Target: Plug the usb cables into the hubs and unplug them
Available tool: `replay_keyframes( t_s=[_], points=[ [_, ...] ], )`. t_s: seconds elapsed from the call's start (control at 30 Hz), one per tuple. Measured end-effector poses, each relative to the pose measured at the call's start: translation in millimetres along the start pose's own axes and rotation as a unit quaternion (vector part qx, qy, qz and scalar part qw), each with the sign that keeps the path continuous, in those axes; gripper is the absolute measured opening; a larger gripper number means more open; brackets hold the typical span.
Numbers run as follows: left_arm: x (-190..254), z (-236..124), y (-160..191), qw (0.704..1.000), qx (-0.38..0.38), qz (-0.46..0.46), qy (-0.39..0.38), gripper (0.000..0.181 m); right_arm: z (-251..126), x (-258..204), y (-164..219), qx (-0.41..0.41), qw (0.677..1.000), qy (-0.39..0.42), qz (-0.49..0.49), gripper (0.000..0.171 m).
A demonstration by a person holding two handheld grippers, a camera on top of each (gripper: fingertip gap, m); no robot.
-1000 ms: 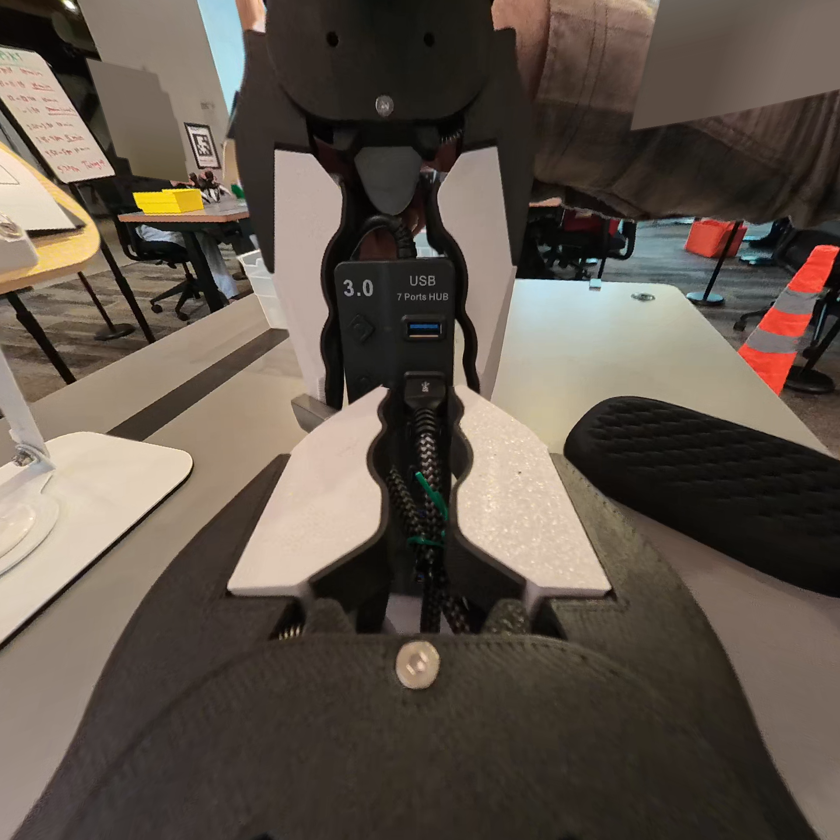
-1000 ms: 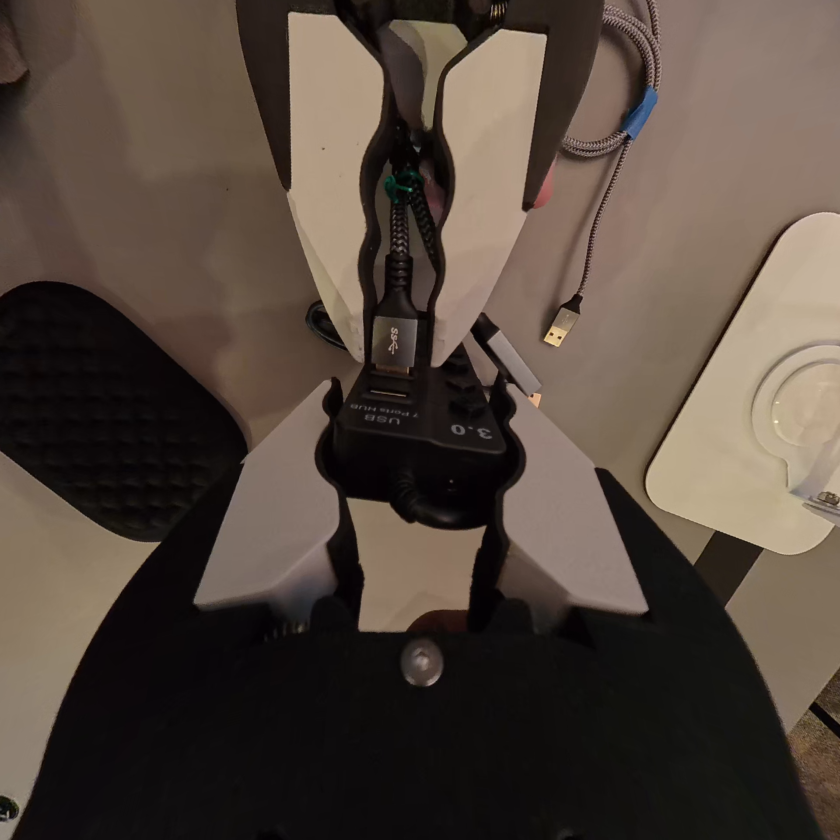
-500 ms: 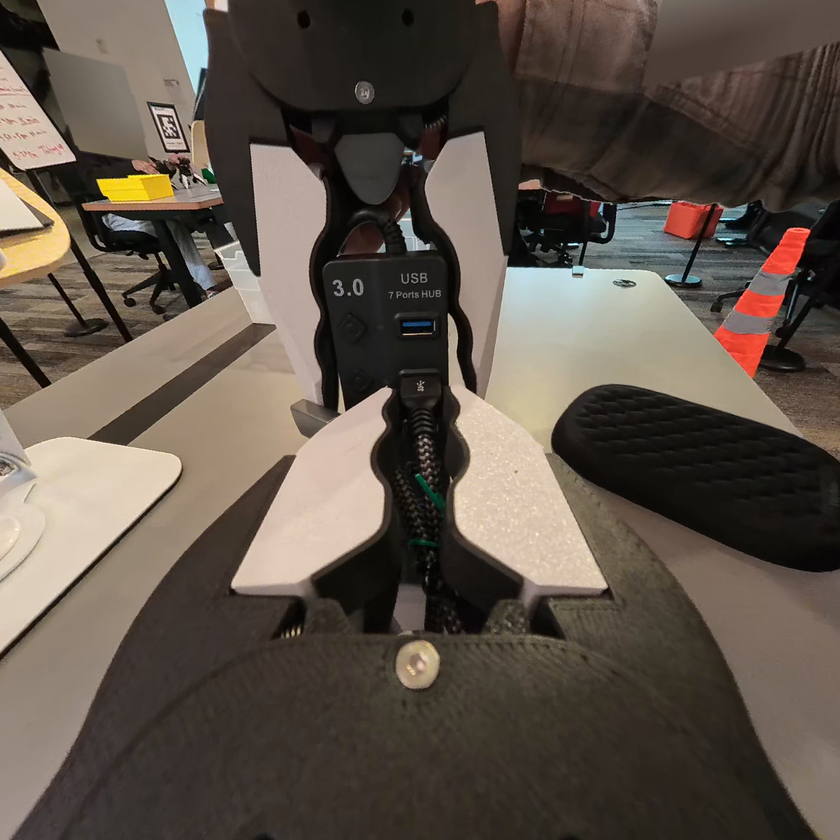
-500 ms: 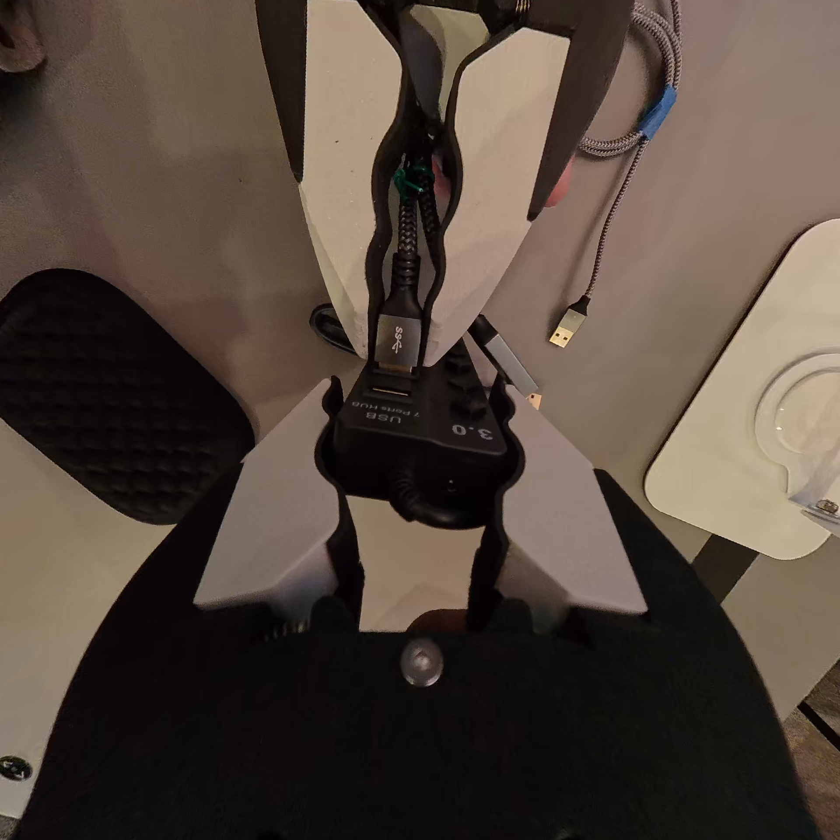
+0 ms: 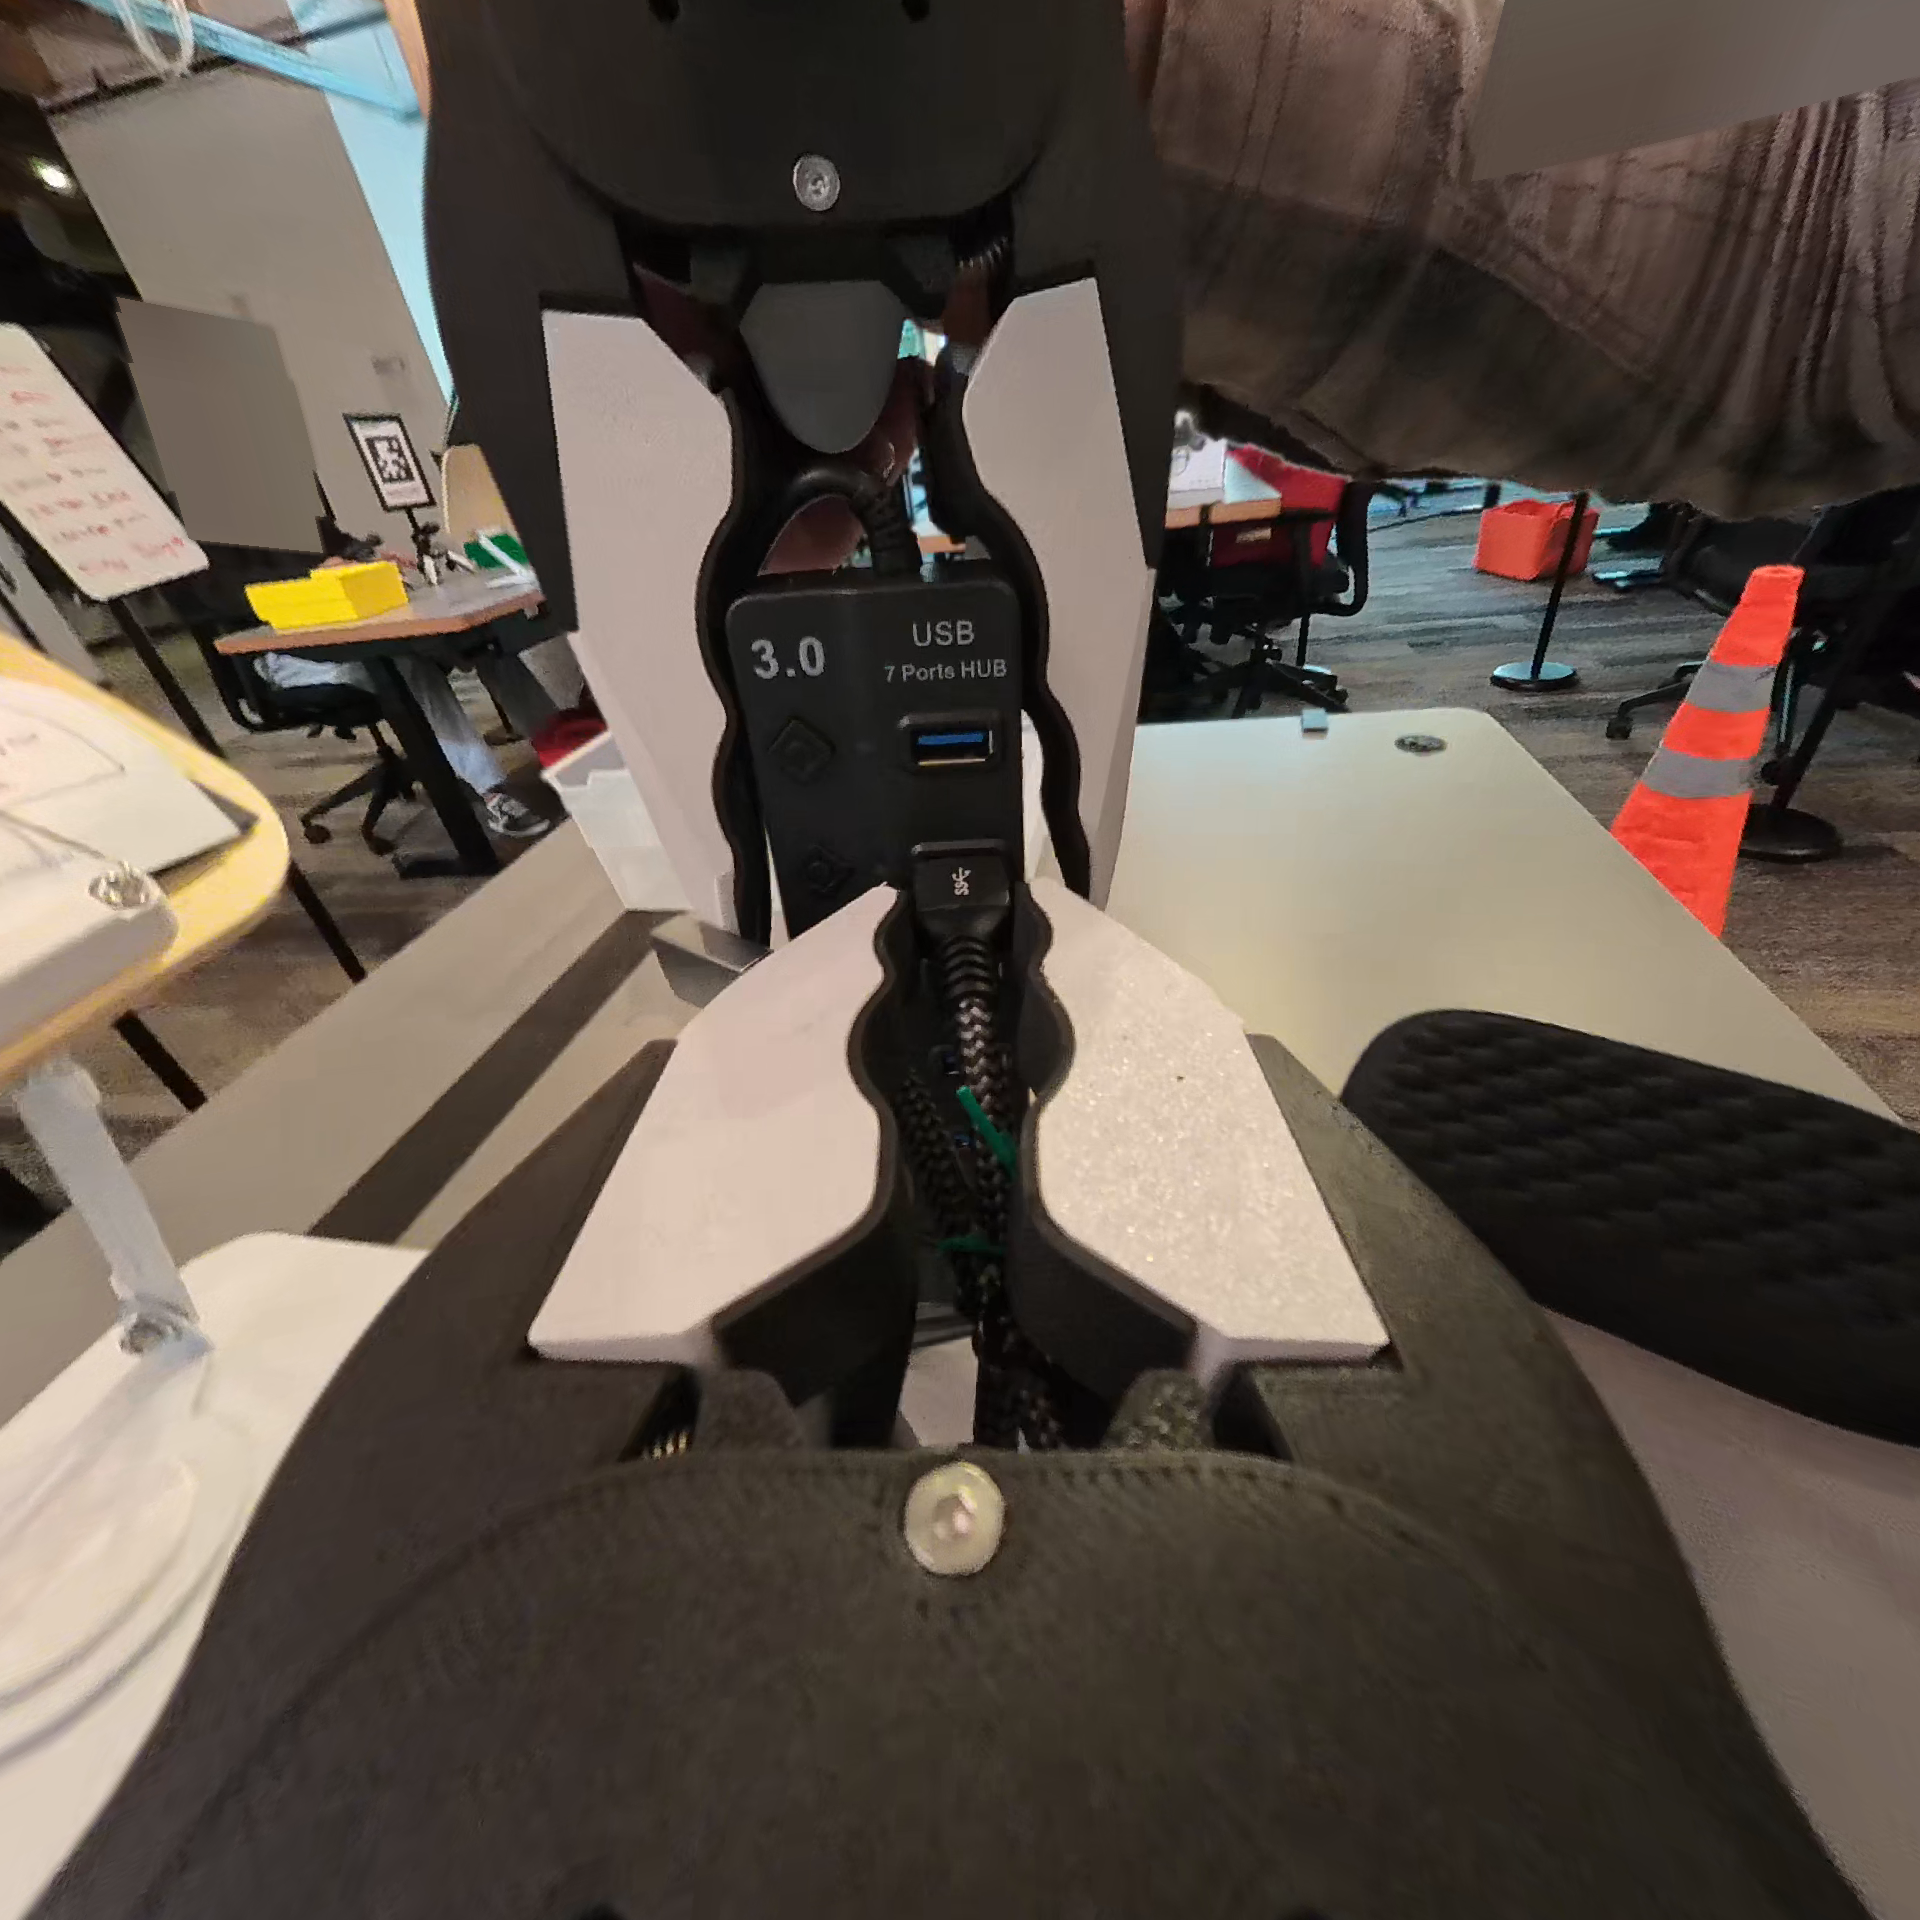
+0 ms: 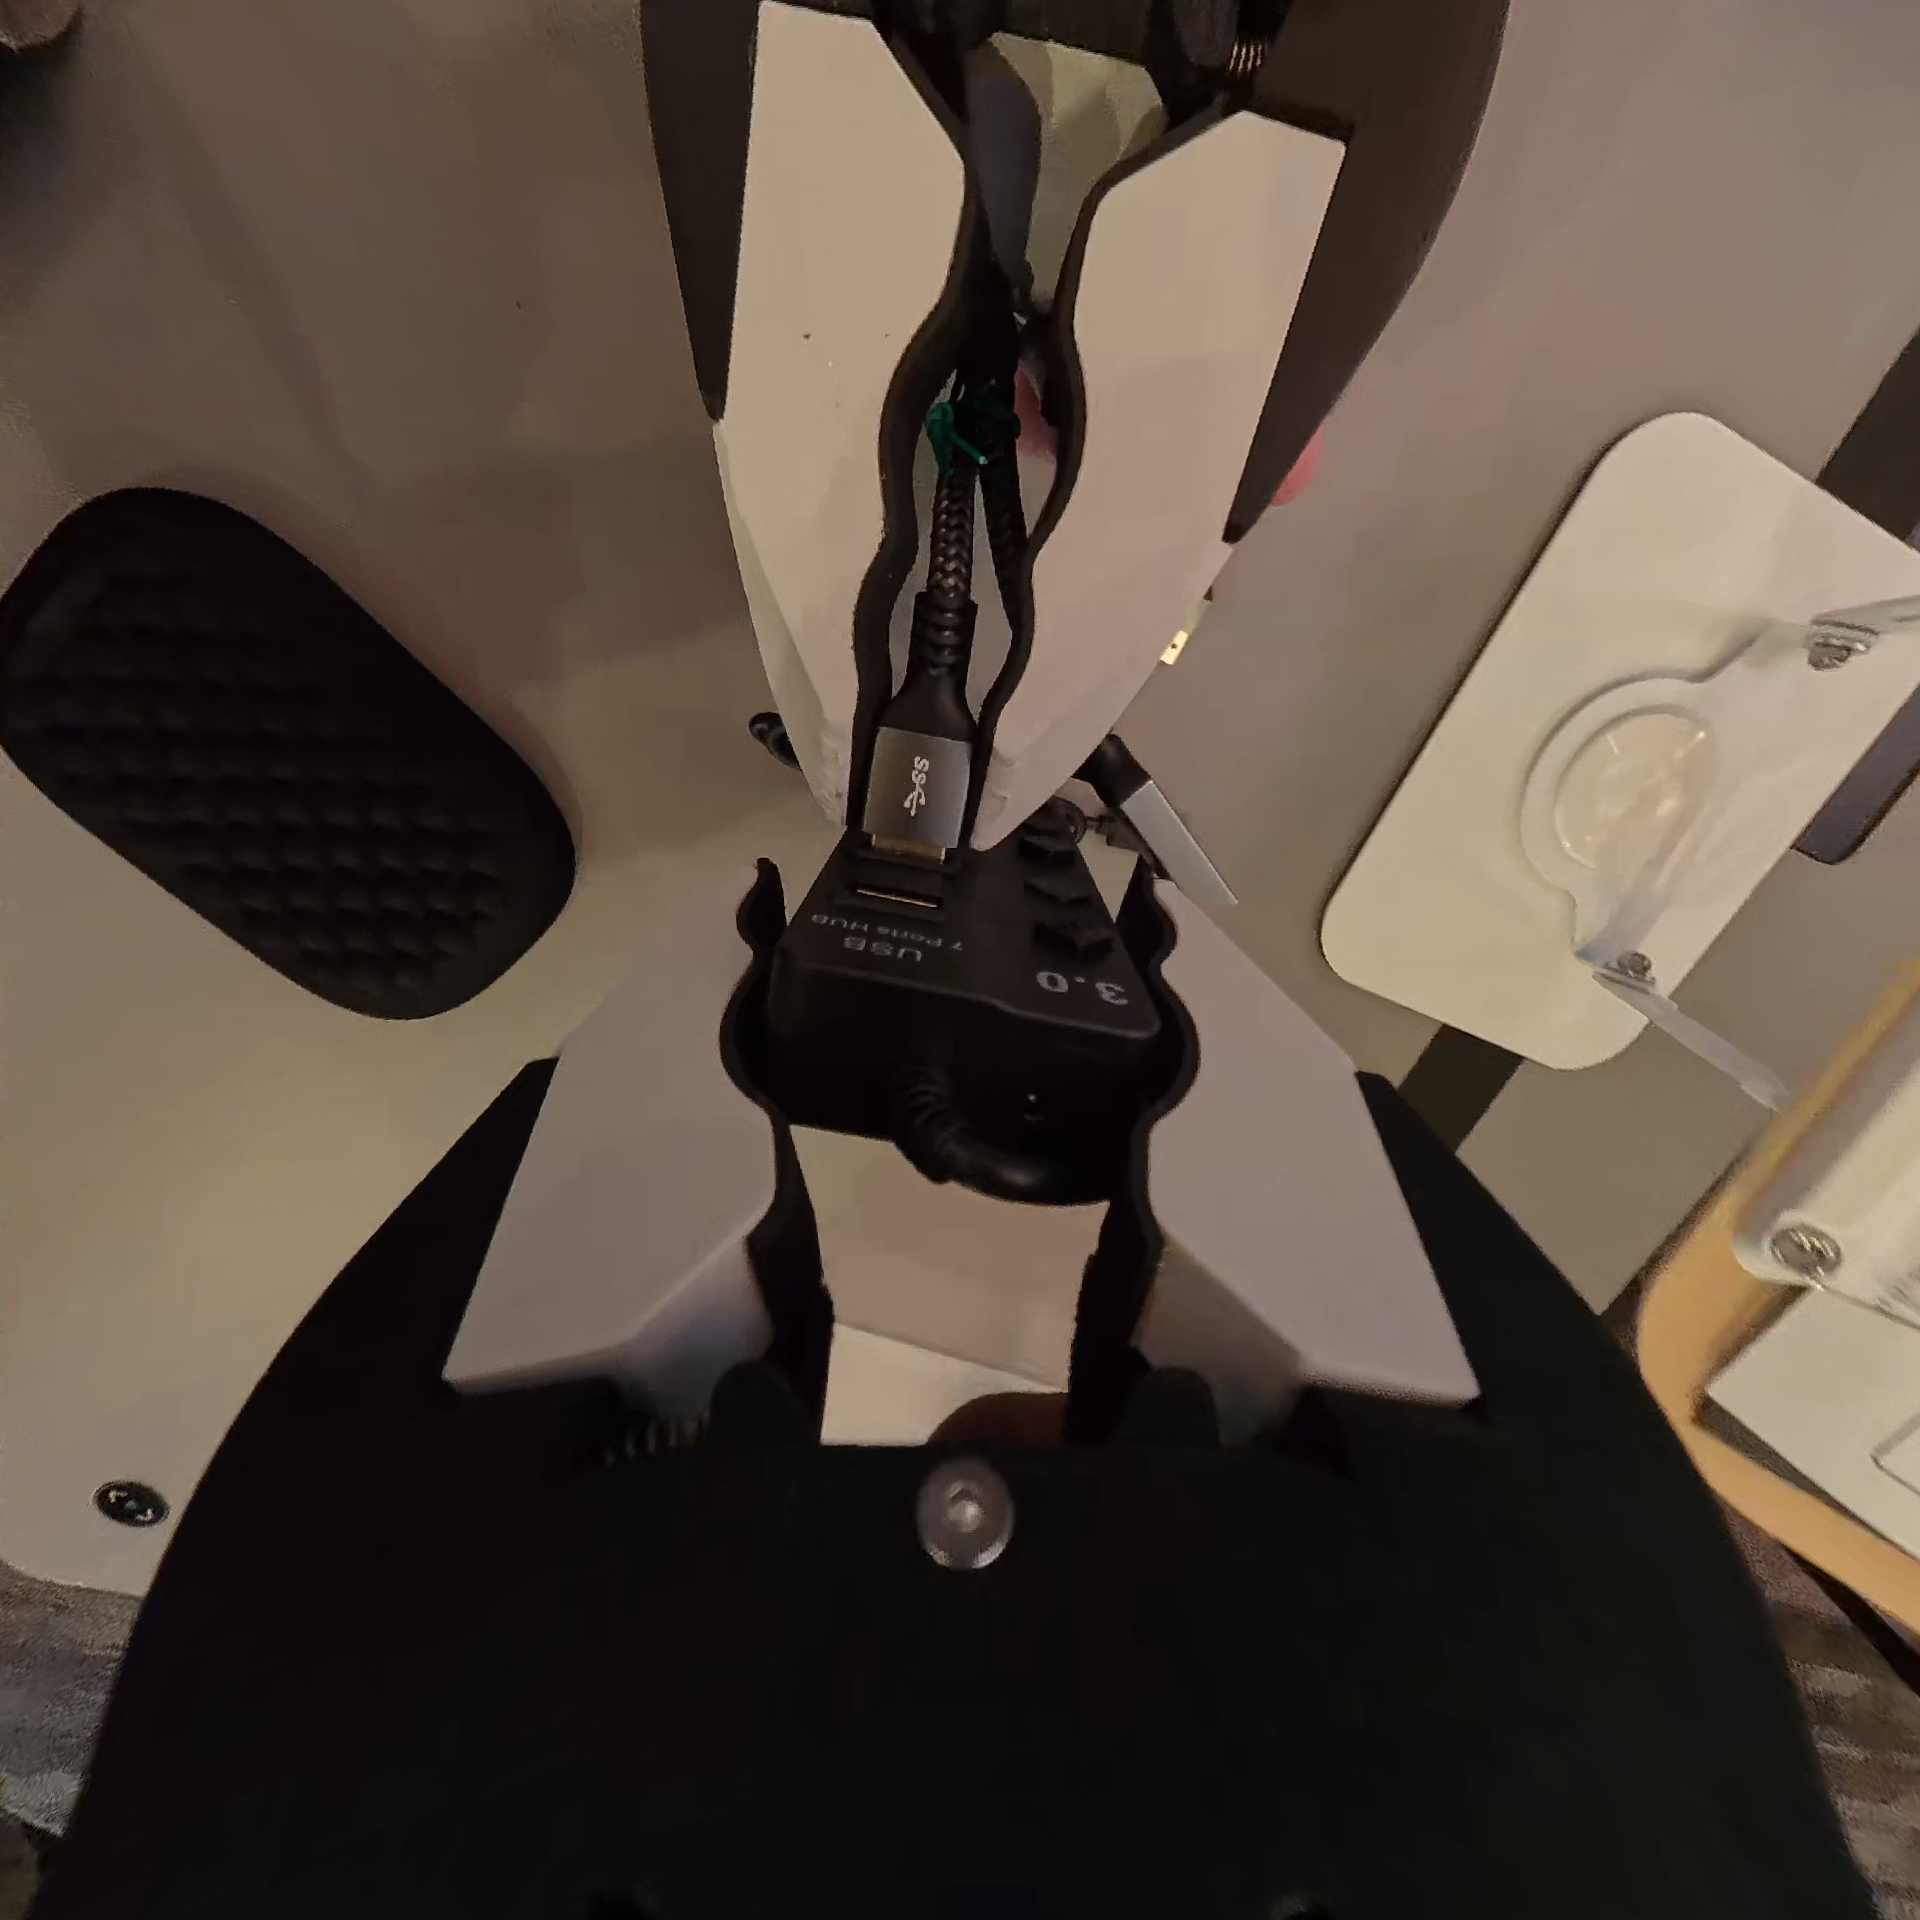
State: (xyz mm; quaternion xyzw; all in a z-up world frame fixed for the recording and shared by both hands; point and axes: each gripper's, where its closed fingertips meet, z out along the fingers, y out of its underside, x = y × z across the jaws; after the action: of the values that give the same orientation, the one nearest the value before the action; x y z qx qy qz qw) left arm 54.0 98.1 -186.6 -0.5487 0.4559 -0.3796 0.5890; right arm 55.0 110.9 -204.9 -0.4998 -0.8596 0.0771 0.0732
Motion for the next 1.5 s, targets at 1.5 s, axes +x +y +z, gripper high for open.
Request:
replay_keyframes(
  t_s=[1.5],
  points=[
    [-19.7, 19.3, -13.1, 0.996, -0.017, 0.061, -0.068, 0.016, -15.3, 17.6, 24.6, -0.055, 0.995, 0.044, 0.069, 0.067]
  ],
)
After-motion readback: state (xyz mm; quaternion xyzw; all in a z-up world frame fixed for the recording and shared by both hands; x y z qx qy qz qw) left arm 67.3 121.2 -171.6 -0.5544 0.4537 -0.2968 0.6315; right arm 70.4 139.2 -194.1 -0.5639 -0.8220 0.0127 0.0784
